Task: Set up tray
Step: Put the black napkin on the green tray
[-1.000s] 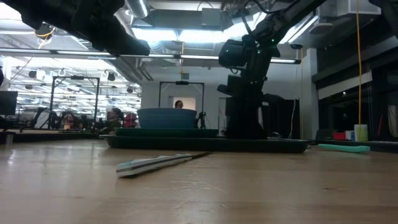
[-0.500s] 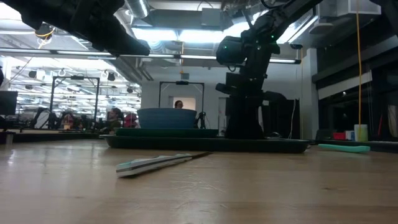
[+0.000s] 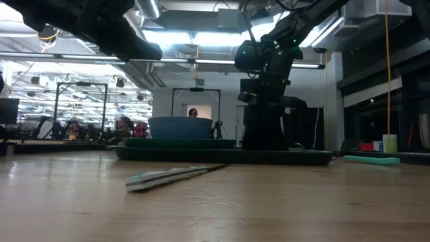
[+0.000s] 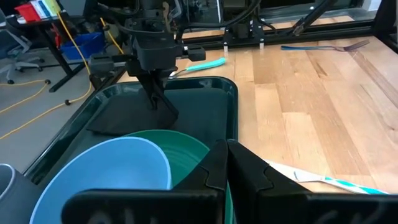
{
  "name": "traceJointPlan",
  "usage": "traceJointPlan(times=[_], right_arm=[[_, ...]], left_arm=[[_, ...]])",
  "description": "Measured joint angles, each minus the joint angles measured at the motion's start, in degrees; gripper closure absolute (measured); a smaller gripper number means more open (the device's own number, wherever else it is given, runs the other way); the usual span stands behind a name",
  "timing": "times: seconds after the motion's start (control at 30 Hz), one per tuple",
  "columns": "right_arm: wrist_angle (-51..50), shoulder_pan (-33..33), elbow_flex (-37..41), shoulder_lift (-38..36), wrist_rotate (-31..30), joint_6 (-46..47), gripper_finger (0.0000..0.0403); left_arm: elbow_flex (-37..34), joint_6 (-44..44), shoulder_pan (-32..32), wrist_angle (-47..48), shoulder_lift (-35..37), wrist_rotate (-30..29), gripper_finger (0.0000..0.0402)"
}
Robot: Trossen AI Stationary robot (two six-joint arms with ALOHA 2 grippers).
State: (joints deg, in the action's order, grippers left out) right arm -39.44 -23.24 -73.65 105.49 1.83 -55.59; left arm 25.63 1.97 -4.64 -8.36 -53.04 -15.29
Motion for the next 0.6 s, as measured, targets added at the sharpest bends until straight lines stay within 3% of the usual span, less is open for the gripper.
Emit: traceJointPlan(times=[0.37, 0.6], right_arm=[[-1.7, 0.0, 0.0, 0.0, 0.9, 2.8, 0.0345], [-1.6, -0.1, 0.0, 0.0, 0.8, 3.1, 0.0264]], left_arm=[[0.0, -1.4, 0.0, 0.0, 0.0, 0.0, 0.0399], [0.0, -1.4, 0.0, 0.0, 0.0, 0.0, 0.0399]])
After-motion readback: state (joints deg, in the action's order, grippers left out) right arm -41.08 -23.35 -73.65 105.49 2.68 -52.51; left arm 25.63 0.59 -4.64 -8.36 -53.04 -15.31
